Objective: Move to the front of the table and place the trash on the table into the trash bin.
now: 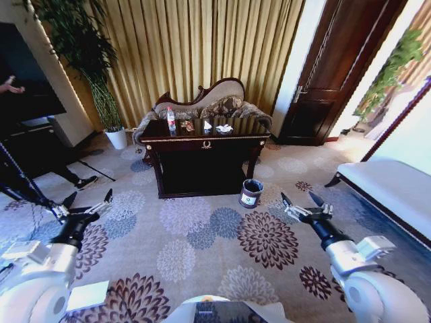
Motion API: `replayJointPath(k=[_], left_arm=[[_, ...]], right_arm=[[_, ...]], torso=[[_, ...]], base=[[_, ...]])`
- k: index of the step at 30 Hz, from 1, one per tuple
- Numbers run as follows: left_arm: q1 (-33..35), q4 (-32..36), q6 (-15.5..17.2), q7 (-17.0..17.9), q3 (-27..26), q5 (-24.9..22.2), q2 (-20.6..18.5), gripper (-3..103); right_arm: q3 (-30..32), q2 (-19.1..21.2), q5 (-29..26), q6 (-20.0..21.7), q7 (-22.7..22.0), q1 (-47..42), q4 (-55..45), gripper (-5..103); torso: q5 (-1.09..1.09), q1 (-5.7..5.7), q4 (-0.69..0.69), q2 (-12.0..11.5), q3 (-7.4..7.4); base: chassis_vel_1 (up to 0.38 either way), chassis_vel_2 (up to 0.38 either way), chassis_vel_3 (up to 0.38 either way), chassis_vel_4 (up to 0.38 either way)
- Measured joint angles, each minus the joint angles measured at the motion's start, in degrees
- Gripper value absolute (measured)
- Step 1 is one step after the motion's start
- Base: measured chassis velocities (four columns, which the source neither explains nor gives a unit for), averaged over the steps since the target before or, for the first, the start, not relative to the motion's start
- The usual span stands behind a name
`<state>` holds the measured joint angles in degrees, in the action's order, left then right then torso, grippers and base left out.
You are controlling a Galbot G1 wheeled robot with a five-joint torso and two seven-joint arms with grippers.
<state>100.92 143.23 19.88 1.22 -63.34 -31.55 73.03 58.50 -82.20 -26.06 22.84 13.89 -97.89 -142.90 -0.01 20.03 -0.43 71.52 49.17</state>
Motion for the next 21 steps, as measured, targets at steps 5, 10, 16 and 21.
replayJointPath(k=[5,10,16,21], left_arm=[[-0.5,0.0,-0.1,-0.1,0.2,-0.2,0.0,100],[-0.5,0.0,-1.9,-0.1,0.9,-0.2,0.3,100],[-0.4,0.0,-2.1,-0.2,1.0,-0.2,0.3,100],[-0.2,0.0,-2.2,-0.2,0.9,-0.2,0.4,100]], right_arm=[[0.0,-0.3,0.0,-0.6,0.0,-0.2,0.2,100],[-0.3,-0.7,-0.2,-2.6,-0.2,-0.4,0.4,100],[-0.1,-0.6,-0.3,-3.0,-0.2,-0.3,0.3,100],[-0.1,-0.6,-0.3,-3.0,-0.2,-0.3,0.2,100]], torso=[[0.00,0.00,0.00,0.0,0.00],[0.00,0.00,0.00,0.0,0.00],[0.00,0.00,0.00,0.0,0.00],[0.00,0.00,0.00,0.0,0.00]], base=[[0.000,0.000,0.000,0.000],[0.000,0.000,0.000,0.000],[0.000,0.000,0.000,0.000],[0.000,0.000,0.000,0.000]])
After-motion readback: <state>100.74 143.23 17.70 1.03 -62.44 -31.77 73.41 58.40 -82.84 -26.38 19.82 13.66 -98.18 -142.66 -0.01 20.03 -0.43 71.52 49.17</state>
